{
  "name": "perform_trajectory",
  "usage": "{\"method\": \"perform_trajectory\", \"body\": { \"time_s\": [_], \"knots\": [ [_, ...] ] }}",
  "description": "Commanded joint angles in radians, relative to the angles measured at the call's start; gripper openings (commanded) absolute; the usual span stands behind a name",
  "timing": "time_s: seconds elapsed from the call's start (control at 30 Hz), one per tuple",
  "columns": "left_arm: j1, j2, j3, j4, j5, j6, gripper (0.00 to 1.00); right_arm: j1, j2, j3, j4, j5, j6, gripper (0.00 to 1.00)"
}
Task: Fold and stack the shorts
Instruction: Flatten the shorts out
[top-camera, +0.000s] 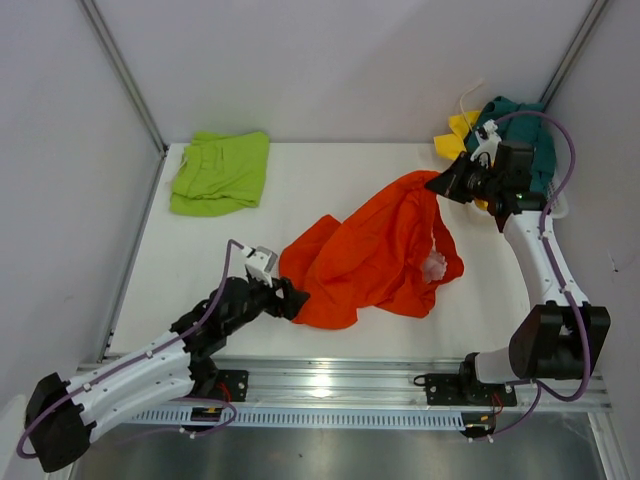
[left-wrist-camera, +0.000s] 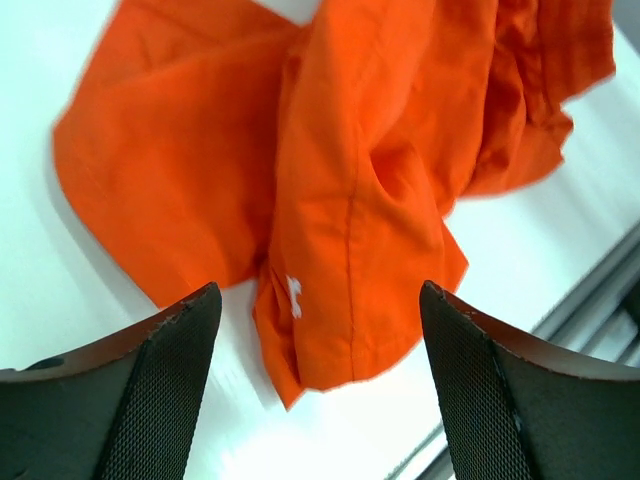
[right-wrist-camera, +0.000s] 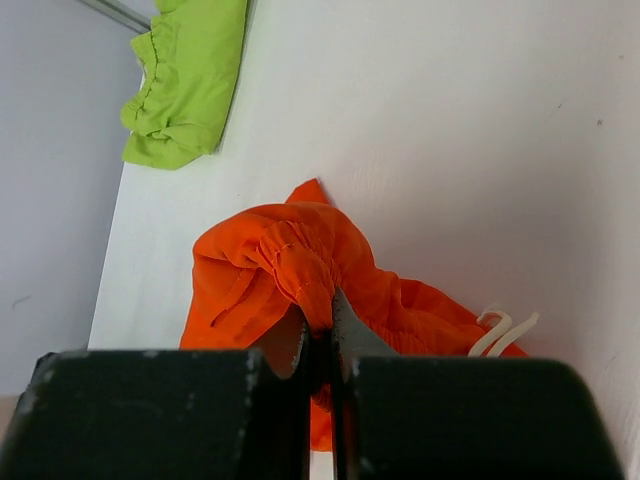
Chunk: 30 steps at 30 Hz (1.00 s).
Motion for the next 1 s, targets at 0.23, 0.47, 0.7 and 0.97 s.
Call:
{"method": "perform_trajectory", "body": {
  "time_s": [0.23,0.47,0.7,0.97],
  "knots": [
    [-0.183,0.019,0.069,-0.116,-0.088,-0.074,0.80,0.002,0.047,0.068,0.025,0.027,0.015,0.00],
    [-0.250,0.084,0.047,-0.096,-0.135,-0.109,0.74,0.003,0.060,0.063,0.022,0.023,0.012,0.00],
    [-0.250,0.199,0.083,-0.111,-0.235,-0.140,0.74,0.005,0.063,0.066,0.025,0.014,0.010,0.00],
    [-0.250,0.289,0.132,-0.095,-0.200,-0.137,0.59,0.009,0.066,0.064,0.023,0.015,0.010,0.00]
  ]
}}
